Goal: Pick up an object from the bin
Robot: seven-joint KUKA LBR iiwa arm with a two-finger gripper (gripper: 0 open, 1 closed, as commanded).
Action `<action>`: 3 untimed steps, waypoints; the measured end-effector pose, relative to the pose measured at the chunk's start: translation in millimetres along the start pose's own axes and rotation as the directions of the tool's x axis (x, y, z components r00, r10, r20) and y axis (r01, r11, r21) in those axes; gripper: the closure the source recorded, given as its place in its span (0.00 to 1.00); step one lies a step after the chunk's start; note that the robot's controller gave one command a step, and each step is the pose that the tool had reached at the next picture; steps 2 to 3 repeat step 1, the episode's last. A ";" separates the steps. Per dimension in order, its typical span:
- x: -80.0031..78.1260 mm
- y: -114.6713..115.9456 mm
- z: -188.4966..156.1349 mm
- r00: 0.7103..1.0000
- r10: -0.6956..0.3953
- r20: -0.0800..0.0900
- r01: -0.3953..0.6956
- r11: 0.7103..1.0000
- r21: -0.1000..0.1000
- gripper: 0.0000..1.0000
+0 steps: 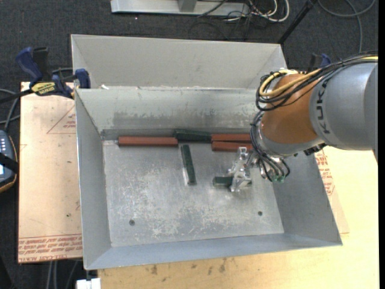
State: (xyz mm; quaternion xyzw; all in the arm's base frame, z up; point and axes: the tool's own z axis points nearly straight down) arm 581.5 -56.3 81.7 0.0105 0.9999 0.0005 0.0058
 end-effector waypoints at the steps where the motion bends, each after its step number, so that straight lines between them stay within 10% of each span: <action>1: -39.2 -1.5 -145.9 0.999 -0.048 -0.006 0.048 0.999 0.001 1.00; 3: -39.2 -1.5 -145.9 0.999 -0.048 -0.006 0.048 0.999 0.001 1.00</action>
Offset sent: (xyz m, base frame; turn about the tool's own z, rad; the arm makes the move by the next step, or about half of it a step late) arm 0.0000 0.0000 0.0000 0.0000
